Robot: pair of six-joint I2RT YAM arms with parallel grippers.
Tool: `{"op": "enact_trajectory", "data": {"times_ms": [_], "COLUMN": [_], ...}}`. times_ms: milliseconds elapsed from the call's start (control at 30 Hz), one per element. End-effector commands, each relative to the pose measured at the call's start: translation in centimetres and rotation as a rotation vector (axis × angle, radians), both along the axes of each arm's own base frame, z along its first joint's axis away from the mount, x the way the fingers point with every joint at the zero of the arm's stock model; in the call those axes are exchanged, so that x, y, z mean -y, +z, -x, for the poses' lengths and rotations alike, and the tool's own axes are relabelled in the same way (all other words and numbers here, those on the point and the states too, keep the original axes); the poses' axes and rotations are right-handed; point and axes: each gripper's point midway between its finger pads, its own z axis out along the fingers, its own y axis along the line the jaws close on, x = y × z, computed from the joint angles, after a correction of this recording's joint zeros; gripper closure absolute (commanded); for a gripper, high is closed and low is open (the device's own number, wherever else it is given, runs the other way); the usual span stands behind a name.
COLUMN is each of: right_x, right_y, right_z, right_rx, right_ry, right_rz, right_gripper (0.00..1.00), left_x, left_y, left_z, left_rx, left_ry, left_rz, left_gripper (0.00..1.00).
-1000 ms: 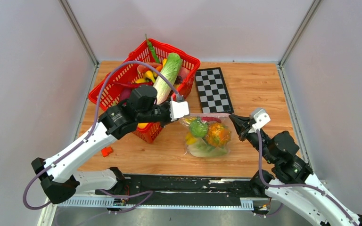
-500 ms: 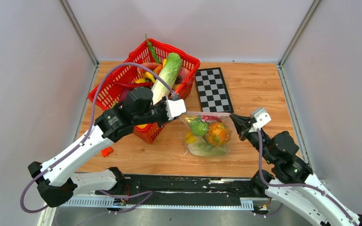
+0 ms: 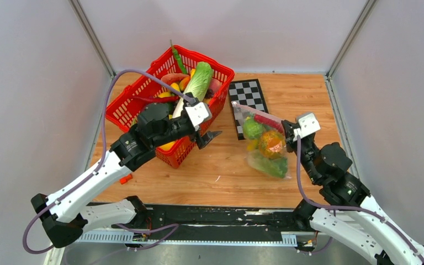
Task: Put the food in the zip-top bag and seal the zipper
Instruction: Place the zipper food storage bag at the center of the board.
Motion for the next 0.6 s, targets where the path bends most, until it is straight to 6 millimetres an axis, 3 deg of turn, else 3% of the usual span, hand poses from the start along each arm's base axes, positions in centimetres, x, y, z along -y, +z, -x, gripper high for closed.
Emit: {"op": "enact_trajectory", "data": {"times_ms": [0,67,167,233,333,433,500,567], "right_x": [3.1,2.5,-0.9,-3.3,-7.0,-9.5,-10.5,-11.3], "right_y": [6.5,7.3,6.5,4.5,-0.6,-5.4,-7.4,-8.0], "right_z": [-0.4,-0.1,1.3,2.3,4.0,5.2,6.1,7.3], "right_rx": [0.141,0.15,0.129,0.052,-0.118,-0.273,-0.347,-0.376], "right_ry": [-0.14,-0.095,0.129,0.264,0.459,0.575,0.635,0.699], "right_rz": [-0.01,0.02,0.099,0.1,0.076,0.06,0.042,0.01], "right_gripper": [1.0,1.0,1.0,1.0,1.0,1.0,1.0,1.0], "left_x": [-0.6,-0.6,-0.7,-0.9,-1.4,-1.6,-1.8,-2.1], "left_y": [3.1,3.1,2.9,2.8,2.5,2.6,2.7,2.8], "left_z": [0.0,0.0,-0.1,-0.5,-0.9,-1.0,-1.0,-1.0], "left_rx": [0.044,0.043,0.041,0.041,0.039,0.042,0.043,0.046], "left_ry": [0.033,0.04,0.051,0.08,0.113,0.132,0.137,0.144], "left_rz": [0.118,0.127,0.144,0.152,0.157,0.174,0.173,0.173], "left_gripper": [0.0,0.0,0.0,0.0,0.0,0.0,0.0,0.0]}}
